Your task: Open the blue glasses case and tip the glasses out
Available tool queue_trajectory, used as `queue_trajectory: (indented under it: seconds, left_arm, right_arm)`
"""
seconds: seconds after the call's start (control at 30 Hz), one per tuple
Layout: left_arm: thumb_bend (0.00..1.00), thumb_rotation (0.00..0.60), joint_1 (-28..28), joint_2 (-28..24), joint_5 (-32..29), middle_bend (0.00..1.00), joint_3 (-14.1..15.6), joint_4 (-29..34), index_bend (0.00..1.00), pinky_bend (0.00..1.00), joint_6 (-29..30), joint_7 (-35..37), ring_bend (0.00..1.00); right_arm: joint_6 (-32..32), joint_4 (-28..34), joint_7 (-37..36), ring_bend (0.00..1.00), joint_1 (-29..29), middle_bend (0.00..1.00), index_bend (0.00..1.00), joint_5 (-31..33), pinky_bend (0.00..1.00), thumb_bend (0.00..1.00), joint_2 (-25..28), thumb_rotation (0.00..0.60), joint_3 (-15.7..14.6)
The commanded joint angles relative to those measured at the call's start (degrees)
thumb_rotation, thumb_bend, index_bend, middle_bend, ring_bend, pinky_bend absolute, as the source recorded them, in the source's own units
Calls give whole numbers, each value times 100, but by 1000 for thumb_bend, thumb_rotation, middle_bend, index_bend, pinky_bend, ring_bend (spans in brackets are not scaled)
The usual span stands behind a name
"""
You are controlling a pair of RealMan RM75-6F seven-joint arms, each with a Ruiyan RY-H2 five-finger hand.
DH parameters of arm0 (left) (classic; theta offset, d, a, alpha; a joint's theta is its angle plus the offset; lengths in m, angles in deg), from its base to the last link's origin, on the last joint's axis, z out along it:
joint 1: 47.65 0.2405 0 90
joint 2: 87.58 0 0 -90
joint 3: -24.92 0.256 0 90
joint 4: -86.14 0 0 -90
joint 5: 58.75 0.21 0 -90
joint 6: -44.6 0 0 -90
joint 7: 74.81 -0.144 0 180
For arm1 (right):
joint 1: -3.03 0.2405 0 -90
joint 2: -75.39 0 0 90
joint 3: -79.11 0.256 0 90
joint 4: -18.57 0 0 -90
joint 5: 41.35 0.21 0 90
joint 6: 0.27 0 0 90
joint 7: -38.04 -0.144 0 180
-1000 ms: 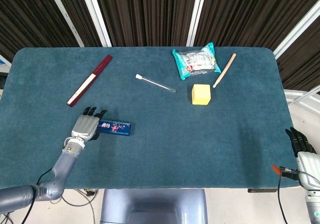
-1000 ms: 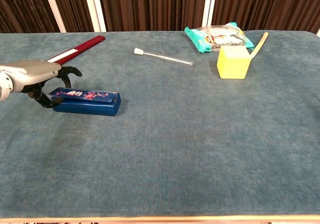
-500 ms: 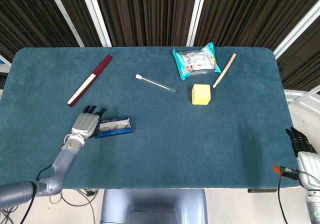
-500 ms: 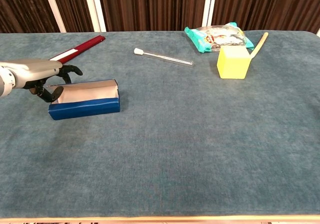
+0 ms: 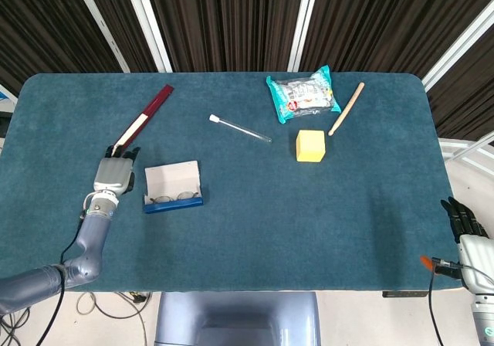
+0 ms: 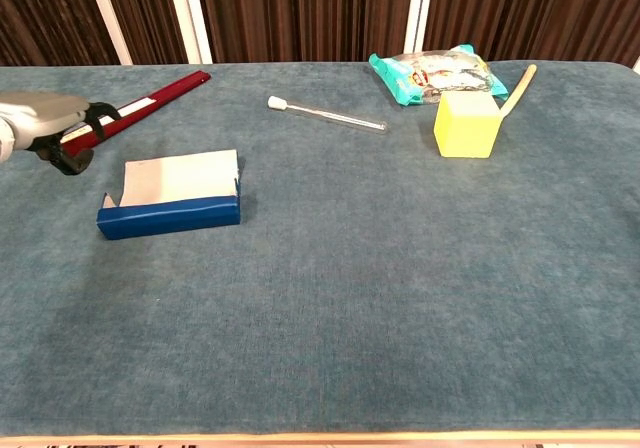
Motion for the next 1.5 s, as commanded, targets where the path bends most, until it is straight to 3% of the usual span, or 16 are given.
queue_trajectory:
  seconds: [0.03,0.1,0.17,0.23,0.33,0.5,0.73,1.2,1.5]
  left_arm:
    - [464,600,85,-197,272,165,4,384,56,75,114,155,0]
    - [399,600,189,-394,618,182,59,774,52,156,290,302,28]
    - [370,600,297,-611,1036,268,200,1153,51,289,458,375,134]
    - [365,600,401,-809,1453,471,358,1461,58,504,629,416,353]
    - [364,600,527,-1032,1899,713,545,1807,91,723,756,535,597]
    - [364,600,582,-1372,2110,880,802,2280,120,873,491,634,759]
    - [364,600,578,-1493,2105,950,1008,2434,209,929,249,524,827]
    - [364,600,571,-1418,1854,958,1134,2409,251,933,102,329,835]
    - [364,600,540,-1588,1665,964,1256,2769,266,936,-49,204,839]
  right_arm:
    - [4,-2,0,0,1,0,0,-4,193,176,0,600,-3]
    - [-7,-3,4,0,0,0,0,-17,193,176,-2,600,-3]
    - [-11,-5,3,0,-3,0,0,-25,193,177,-2,600,-8]
    - [-16,-10,4,0,-2,0,0,-38,193,177,-3,600,-9]
    - [-18,-14,5,0,-1,0,0,-52,193,176,-4,600,-14]
    - [-15,-16,12,0,2,0,0,-50,194,176,-9,600,-12]
    - [-14,-19,11,0,3,0,0,-37,194,176,-9,600,-4]
    - [-24,-18,13,0,0,0,0,-44,194,176,-7,600,-4]
    - [-31,-14,17,0,-2,0,0,-51,194,176,-9,600,-6]
